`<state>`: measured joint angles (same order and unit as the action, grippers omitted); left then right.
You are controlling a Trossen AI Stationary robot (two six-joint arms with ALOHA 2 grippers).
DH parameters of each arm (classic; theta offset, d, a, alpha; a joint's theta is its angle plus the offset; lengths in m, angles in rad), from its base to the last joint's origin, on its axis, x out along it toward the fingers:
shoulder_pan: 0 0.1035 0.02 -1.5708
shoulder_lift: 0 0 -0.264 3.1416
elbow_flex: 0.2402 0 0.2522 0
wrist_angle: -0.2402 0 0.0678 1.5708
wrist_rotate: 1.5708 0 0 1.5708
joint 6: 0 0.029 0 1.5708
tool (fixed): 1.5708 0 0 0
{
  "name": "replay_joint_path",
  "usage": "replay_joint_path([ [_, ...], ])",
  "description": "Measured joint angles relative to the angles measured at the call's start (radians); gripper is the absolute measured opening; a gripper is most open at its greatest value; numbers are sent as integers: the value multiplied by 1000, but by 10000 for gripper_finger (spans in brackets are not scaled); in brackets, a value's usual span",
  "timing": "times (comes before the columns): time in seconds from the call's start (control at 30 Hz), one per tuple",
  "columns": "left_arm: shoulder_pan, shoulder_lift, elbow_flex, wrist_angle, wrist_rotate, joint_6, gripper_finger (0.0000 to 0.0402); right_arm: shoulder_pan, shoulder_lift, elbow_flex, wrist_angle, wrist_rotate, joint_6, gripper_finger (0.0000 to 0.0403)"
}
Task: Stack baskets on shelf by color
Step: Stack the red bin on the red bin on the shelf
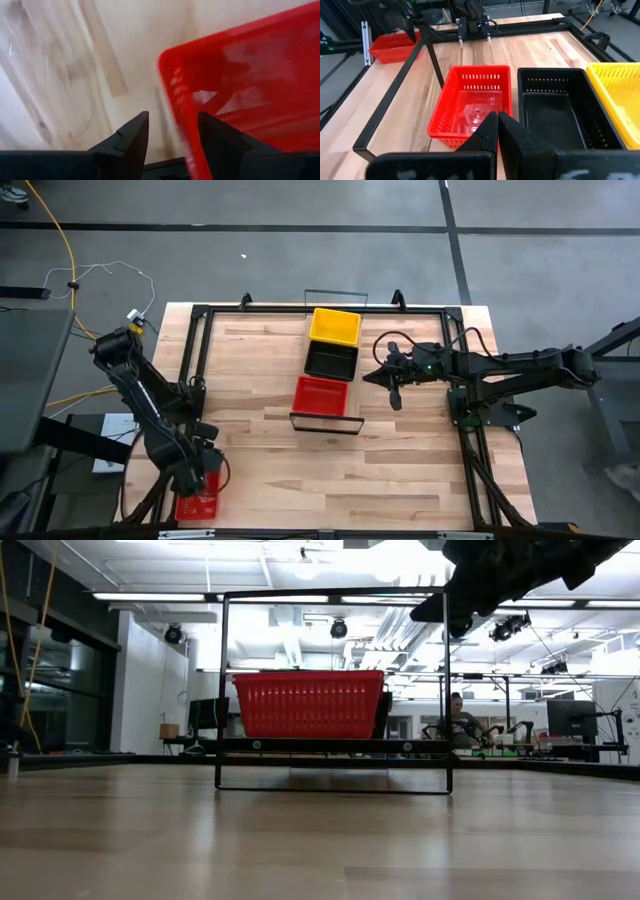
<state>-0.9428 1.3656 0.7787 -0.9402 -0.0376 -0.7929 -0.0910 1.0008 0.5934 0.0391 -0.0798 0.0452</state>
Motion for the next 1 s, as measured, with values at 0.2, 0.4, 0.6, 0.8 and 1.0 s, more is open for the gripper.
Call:
replay_joint_path([
  [0.2, 0, 51, -27, -6, 6, -47, 157, 0, 0, 0, -14, -1, 0, 0],
  [0.4, 5, 55, -27, 4, 12, -19, 150, 0, 0, 0, -14, -1, -24, 0],
  [0.6, 47, 55, -27, 4, 53, 11, 92, 0, 0, 0, -14, -2, -24, 0],
  [0.8, 131, 45, 0, -5, 55, 116, 9, 0, 0, 0, -14, -2, -23, 0],
  [1.0, 267, -31, 144, -196, -107, 219, 2, 0, 0, 0, -14, -2, -26, 0],
])
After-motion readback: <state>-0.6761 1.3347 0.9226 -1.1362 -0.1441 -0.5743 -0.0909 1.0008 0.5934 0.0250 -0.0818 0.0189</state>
